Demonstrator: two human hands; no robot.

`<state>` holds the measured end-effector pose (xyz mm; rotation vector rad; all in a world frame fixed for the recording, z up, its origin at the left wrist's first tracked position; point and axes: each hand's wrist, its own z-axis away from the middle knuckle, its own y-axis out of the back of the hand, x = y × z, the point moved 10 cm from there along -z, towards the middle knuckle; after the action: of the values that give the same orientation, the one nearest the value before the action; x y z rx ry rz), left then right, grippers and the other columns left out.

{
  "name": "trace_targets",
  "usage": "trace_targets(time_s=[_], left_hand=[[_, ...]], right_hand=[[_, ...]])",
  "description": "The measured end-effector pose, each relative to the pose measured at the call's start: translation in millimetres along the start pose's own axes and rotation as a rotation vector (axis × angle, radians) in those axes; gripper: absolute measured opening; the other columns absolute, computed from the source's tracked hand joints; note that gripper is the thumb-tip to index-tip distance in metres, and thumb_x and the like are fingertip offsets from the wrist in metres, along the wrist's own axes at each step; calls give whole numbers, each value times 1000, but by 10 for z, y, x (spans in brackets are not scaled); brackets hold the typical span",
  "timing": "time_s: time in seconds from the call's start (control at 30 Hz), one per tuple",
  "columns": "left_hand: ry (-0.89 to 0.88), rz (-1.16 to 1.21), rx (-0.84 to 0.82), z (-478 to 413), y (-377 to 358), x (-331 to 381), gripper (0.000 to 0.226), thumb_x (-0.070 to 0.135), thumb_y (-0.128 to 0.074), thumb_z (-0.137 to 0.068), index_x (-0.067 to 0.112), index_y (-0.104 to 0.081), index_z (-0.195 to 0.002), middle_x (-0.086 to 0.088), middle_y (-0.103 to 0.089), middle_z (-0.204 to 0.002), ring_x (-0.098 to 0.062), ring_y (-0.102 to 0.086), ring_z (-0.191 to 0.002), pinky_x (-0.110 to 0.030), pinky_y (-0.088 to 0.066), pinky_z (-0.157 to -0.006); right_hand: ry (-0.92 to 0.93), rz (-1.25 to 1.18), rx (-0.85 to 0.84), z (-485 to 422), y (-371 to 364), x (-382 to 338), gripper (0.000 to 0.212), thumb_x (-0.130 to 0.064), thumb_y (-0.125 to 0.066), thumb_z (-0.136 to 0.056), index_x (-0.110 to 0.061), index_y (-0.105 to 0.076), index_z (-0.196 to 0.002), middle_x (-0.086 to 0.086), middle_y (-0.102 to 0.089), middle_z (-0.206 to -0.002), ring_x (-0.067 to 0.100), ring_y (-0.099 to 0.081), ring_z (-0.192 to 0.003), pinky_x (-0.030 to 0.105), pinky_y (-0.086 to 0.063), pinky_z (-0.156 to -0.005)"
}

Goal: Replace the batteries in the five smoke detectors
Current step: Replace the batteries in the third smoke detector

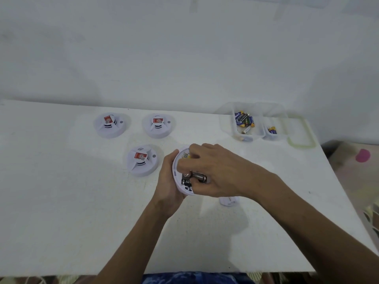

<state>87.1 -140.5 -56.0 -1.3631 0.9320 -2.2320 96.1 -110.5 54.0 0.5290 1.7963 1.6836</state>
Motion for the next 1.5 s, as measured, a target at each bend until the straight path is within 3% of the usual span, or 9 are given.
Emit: trace_targets(time_s=[0.3,0.43,0.57,0.63,0.77,0.9,1.1,1.4,1.5], left_hand=[[-12,78,-3,-21,34,11,53,46,-26,-96,16,-68,-111,-10,-69,-104,-25,-66,-98,-35,-57,-80],[-41,128,-26,2,-4,119,53,46,-29,-93,20,-75,-98,-9,-71,-100,-24,-68,-91,-37,-58,-76],[-67,180,21,18,29,208,50,42,-26,-98,14,-63,-117,-15,-64,-116,-32,-60,-107,-46,-50,-89],[-84,201,16,19,13,226,48,41,-25,-98,15,-61,-117,-16,-60,-120,-35,-55,-113,-48,-49,-89],[-90,233,-6,41,-52,262,53,42,-26,-95,19,-74,-102,-12,-69,-111,-29,-65,-102,-39,-58,-80],[-102,215,-11,47,-56,290,54,43,-26,-93,20,-72,-108,-12,-66,-118,-31,-63,-109,-46,-48,-95],[-129,219,-27,82,-122,320,51,44,-32,-87,20,-73,-105,-14,-67,-116,-32,-67,-102,-50,-52,-86],[-261,120,56,97,-54,395,61,48,-29,-88,14,-52,-133,-21,-56,-133,-42,-52,-122,-57,-38,-104],[-276,114,105,107,-30,406,60,50,-29,-87,17,-54,-130,-20,-56,-133,-41,-52,-123,-50,-45,-97]], right_hand=[[-53,-153,237,120,159,-12,19,-18,-57,-83,-22,-42,-93,-15,-32,-83,14,-33,-70,24,-27,-62],[-258,-480,404,293,239,178,21,-12,-54,-84,-20,-50,-104,-18,-49,-89,5,-50,-78,20,-44,-62],[-380,-670,616,436,283,275,10,-6,-43,-78,-15,-49,-79,-2,-54,-75,18,-57,-68,35,-48,-55],[-459,-668,661,496,277,297,13,-5,-44,-76,-16,-46,-71,-1,-51,-67,13,-49,-59,25,-40,-50],[-579,-578,667,550,212,249,8,-16,-57,-80,-14,-54,-73,-12,-47,-66,3,-49,-62,4,-35,-55],[-642,-477,625,548,119,206,10,-17,-68,-83,-16,-61,-76,-14,-47,-72,1,-49,-60,4,-36,-58],[-727,-436,558,549,40,201,9,-24,-67,-86,-17,-62,-87,-4,-55,-88,-5,-45,-62,1,-37,-63],[-945,-779,597,620,-181,272,12,-31,-68,-84,-26,-62,-93,-13,-63,-91,1,-58,-78,10,-44,-66],[-1001,-890,607,625,-251,298,14,-32,-69,-83,-25,-63,-94,-11,-66,-90,4,-61,-80,12,-48,-67]])
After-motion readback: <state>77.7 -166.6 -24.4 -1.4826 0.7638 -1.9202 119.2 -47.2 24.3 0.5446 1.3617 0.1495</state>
